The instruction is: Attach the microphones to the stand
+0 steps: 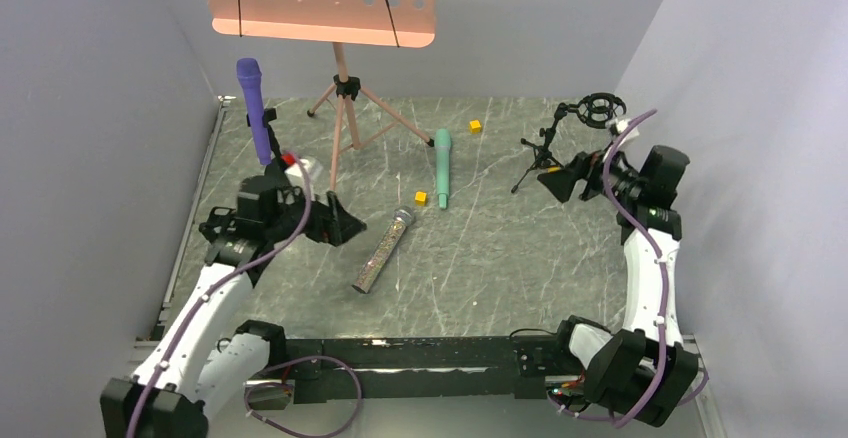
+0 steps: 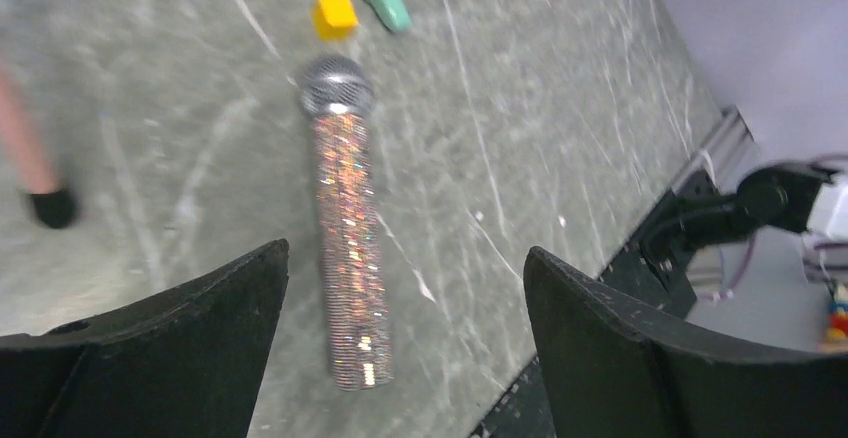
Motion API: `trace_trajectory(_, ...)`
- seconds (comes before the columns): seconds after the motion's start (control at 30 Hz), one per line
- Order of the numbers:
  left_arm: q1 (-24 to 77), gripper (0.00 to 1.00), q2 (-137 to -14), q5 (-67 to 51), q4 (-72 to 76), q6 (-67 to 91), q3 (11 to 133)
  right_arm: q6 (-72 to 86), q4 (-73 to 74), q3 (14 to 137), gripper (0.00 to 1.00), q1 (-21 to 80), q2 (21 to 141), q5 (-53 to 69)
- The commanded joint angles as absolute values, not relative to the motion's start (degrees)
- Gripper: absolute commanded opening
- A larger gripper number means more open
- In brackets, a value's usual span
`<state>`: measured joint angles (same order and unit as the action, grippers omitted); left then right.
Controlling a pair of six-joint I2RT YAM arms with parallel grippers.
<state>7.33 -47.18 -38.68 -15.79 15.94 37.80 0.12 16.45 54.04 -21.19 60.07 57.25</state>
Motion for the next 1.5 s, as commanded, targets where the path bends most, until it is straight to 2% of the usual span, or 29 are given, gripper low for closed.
trace_trajectory(0.0,21.94,0.91,-49.63,-25.36,-16.21,18.98,41.01,-6.91,13.01,46.65,1.0,-21.34,57.82,60.27)
trace_trajectory(0.13,29.69,0.91,-60.27,-11.86,-22.36,16.06,46.39,-9.32,11.46,41.69,1.0,-21.46,56.71,60.27)
trace_trajectory(0.37,37.55,0.87,-74.32,-0.33,-24.81,15.81,51.31,-10.84,12.02,40.29,1.0,-21.72,56.0,62.05)
trace_trajectory(0.8,44.0,0.83,-82.58,5.57,-26.45,21.32,49.32,-10.02,14.14,42.31,1.0,-21.63,56.87,62.64)
trace_trajectory(1.0,44.56,0.72,-84.65,8.14,-28.15,21.18,49.71,-9.87,14.3,42.41,1.0,-21.63,56.95,62.75)
trace_trajectory(1.07,44.64,0.61,-85.24,8.28,-28.21,21.17,50.19,-9.84,14.32,42.45,1.0,-21.64,56.98,62.73)
trace_trajectory(1.43,46.77,0.6,-88.59,10.86,-30.19,21.87,51.43,-9.92,14.39,42.45,1.0,-21.67,56.85,63.08)
trace_trajectory(1.47,46.86,0.55,-88.78,11.14,-30.35,21.82,51.5,-9.93,14.46,42.53,1.0,-21.63,56.83,63.09)
